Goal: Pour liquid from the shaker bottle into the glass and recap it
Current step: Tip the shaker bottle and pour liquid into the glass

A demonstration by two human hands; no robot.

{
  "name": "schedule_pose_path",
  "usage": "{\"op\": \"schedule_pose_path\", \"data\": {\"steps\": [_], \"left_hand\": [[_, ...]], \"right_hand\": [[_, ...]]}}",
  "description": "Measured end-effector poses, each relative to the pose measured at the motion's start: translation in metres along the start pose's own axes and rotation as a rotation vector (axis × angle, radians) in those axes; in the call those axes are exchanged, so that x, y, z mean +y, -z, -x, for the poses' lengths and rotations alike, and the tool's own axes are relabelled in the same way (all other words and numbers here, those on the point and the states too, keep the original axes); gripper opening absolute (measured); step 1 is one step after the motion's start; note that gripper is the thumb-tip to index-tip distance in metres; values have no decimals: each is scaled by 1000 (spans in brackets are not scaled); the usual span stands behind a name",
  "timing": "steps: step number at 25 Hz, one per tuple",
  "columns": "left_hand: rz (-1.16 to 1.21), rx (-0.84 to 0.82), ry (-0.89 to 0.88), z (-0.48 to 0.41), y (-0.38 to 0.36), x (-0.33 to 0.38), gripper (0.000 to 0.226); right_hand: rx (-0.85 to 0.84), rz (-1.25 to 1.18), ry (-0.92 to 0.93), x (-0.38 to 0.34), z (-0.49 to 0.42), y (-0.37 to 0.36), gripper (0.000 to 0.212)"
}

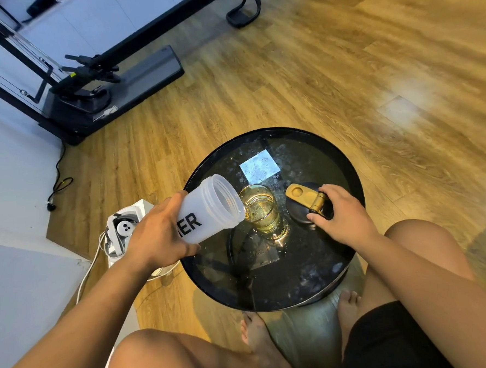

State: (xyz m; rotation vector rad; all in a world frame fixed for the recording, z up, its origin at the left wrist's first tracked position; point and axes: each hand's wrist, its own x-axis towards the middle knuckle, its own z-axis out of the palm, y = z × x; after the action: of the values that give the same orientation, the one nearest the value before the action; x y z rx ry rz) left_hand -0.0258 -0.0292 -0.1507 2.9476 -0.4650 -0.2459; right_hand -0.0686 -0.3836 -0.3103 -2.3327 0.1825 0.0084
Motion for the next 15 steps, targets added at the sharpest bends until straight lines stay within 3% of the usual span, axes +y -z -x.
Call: {"op": "schedule_pose_path", "data": {"steps": [15], "left_hand": [[2,1,-13,0,0,-1,96]], "right_hand": [[-5,8,-2,0,-1,-1,69]]}}
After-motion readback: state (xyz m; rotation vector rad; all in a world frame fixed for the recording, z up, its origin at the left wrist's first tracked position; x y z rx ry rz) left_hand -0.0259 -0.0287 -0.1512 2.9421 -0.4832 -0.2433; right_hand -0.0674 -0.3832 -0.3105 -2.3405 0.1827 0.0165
